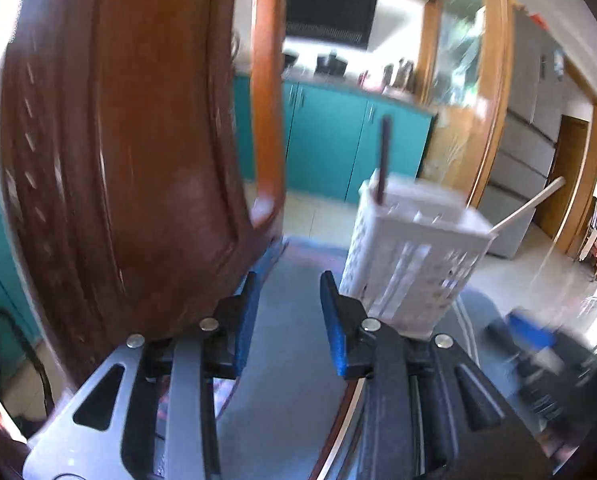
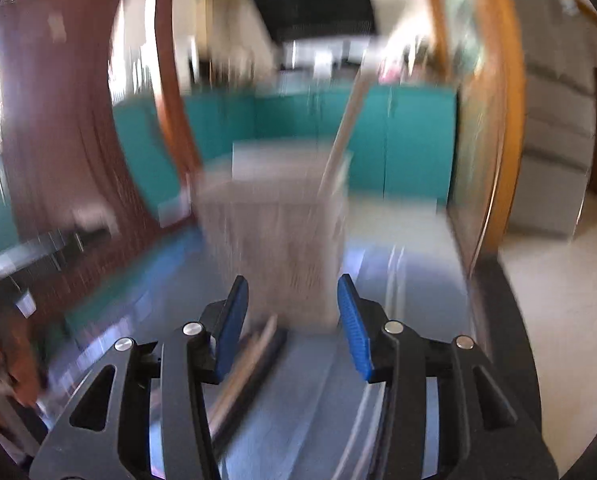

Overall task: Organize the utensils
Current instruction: 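Withdraw both tools from the caddy back over the chopsticks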

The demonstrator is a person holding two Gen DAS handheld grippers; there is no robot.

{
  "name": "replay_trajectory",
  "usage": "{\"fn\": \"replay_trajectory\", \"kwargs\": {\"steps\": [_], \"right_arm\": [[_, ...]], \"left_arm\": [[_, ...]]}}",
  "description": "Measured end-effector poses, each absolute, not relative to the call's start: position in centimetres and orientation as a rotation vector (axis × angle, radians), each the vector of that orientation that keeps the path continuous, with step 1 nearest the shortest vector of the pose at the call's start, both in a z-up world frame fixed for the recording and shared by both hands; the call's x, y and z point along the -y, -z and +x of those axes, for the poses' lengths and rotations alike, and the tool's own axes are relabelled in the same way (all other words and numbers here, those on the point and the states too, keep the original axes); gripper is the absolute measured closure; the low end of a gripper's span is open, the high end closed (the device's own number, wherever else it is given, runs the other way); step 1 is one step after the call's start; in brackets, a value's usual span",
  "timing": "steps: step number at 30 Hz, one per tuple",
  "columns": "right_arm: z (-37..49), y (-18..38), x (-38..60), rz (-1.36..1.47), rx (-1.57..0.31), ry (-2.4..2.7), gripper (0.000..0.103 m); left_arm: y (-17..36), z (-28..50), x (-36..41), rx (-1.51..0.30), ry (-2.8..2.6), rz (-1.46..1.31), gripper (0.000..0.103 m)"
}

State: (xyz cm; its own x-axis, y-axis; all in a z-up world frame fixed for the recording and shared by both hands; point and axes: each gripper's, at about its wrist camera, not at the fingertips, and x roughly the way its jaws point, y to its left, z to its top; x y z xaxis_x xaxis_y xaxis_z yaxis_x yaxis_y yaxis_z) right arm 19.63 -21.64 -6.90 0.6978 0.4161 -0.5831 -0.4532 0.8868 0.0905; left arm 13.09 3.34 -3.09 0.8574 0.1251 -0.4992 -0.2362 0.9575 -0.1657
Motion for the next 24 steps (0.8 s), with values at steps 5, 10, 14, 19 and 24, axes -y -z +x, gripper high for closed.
{"fn": "replay_trajectory", "kwargs": {"steps": [5, 10, 14, 19, 24], "right_arm": [[22.2, 10.8, 19.8, -0.031, -0.846, -0.471, 0.057], [22.5, 11.8, 18.3, -0.076, -0.872, -0.459, 0.057], [22.8, 13.0, 17.1, -0.085, -0.905, -0.447, 0.057], [23.0, 13.2, 16.7, -0.080, -0.912, -0.442, 0.057], [23.0, 13.1, 18.0, -0.051, -0.930, -0.428, 0.063]], "left_arm": [[4.0, 13.8, -3.8, -0.589, -0.181, -0.244, 0.062], [4.4, 13.4, -3.0, -0.602, -0.177, -0.201, 0.059], [4.9, 13.8, -2.8, -0.625, -0.175, -0.217, 0.056], [5.2, 13.9, -2.7, -0.644, -0.175, -0.210, 0.053], [5.7, 14.1, -2.5, -0.656, -0.184, -0.201, 0.053]]}}
